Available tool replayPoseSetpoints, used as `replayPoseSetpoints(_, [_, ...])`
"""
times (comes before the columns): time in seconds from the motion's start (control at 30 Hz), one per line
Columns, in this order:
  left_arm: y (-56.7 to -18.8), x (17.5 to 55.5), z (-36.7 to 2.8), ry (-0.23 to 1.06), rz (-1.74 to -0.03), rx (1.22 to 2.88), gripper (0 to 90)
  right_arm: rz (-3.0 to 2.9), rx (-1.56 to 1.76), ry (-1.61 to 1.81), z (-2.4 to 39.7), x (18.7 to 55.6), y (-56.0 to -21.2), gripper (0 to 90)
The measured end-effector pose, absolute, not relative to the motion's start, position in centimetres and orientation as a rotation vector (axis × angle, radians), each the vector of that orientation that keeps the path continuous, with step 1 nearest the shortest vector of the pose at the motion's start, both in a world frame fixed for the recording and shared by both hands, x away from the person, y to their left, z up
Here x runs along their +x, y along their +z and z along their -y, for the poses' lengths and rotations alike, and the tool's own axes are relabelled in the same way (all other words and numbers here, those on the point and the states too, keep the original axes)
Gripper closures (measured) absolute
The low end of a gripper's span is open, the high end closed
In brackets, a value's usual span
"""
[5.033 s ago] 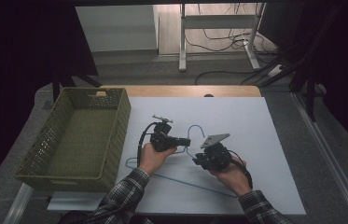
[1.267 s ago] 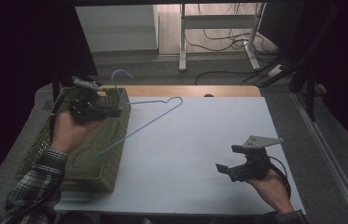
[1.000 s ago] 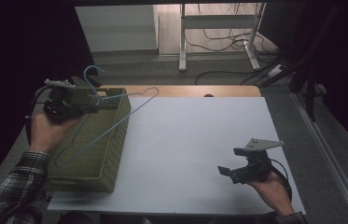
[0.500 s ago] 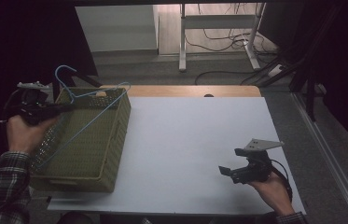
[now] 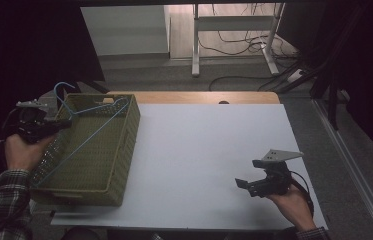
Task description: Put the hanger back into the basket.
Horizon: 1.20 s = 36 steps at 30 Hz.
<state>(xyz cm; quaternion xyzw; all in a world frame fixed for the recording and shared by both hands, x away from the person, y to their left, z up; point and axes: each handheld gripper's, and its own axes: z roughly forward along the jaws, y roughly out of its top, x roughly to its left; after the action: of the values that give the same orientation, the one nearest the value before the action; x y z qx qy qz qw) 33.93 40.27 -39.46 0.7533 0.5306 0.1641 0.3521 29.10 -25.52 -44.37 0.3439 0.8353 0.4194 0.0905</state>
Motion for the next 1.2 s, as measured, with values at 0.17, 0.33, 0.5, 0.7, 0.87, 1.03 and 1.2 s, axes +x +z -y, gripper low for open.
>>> replayPoseSetpoints(0.17, [-41.2, 34.2, -40.3, 0.398, -1.393, 1.938, 87.5, -2.492, 1.024, 1.236, 25.4, 29.2, -44.6, 4.3])
replayPoseSetpoints(0.33, [-43.4, 34.6, -40.1, 0.356, -1.447, 1.949, 87.5, -2.499, 1.014, 1.225, 25.3, 29.1, -44.8, 4.4])
replayPoseSetpoints(0.5, [-45.2, 35.1, -40.2, 0.317, -1.511, 1.975, 87.3, -2.503, 1.015, 1.217, 25.3, 29.1, -44.9, 4.3])
replayPoseSetpoints(0.7, [-45.8, 35.1, -40.3, 0.35, -1.58, 1.987, 78.1, -2.502, 1.011, 1.212, 25.3, 29.1, -45.1, 4.3])
replayPoseSetpoints(0.87, [-44.1, 33.7, -39.4, 0.429, -1.506, 1.929, 44.4, -2.489, 1.01, 1.215, 25.3, 29.1, -45.0, 4.3])
replayPoseSetpoints(1.03, [-42.6, 31.8, -36.8, 0.393, -1.341, 1.923, 29.2, -2.468, 1.012, 1.239, 25.5, 28.8, -44.6, 3.9])
replayPoseSetpoints(1.2, [-41.8, 29.8, -34.1, 0.345, -1.205, 1.907, 18.8, -2.46, 1.018, 1.241, 25.9, 28.6, -44.5, 2.2])
